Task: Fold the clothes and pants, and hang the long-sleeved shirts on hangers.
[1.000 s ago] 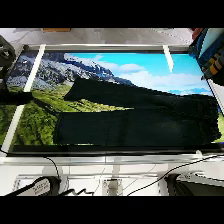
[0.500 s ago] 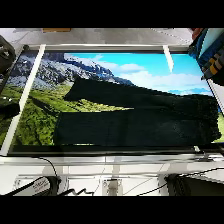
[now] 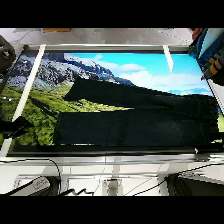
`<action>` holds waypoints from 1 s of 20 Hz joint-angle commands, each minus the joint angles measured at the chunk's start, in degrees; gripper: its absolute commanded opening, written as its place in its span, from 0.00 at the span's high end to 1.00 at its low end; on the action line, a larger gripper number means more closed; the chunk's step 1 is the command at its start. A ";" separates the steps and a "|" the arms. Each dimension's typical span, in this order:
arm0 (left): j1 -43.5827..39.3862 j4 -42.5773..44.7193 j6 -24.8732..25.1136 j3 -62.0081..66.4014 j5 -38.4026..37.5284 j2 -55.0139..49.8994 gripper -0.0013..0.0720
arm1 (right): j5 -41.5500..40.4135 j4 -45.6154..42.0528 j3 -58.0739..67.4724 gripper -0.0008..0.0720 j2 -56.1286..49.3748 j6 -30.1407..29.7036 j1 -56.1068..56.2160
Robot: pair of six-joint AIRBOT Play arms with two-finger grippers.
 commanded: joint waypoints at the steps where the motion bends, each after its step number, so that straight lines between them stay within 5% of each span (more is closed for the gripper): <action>1: 0.37 -2.27 -0.59 -4.17 1.03 1.88 0.31 | -9.46 3.43 -0.26 0.24 -0.09 0.92 2.78; 5: 0.35 -2.32 -0.61 -10.16 2.19 5.07 0.31 | -9.81 3.85 -0.26 0.48 -1.01 0.81 3.72; 7: 0.35 -2.89 -0.33 -13.84 2.32 5.81 0.31 | -9.27 3.87 -0.24 0.83 -0.85 0.61 4.11; 8: 0.35 -3.80 0.83 -15.58 2.75 6.51 0.31 | -8.50 3.93 -0.20 0.92 -0.79 0.61 4.11; 20: -4.72 -13.33 3.28 -35.58 9.42 21.53 0.31 | -5.44 3.91 0.04 0.93 -0.79 0.63 4.11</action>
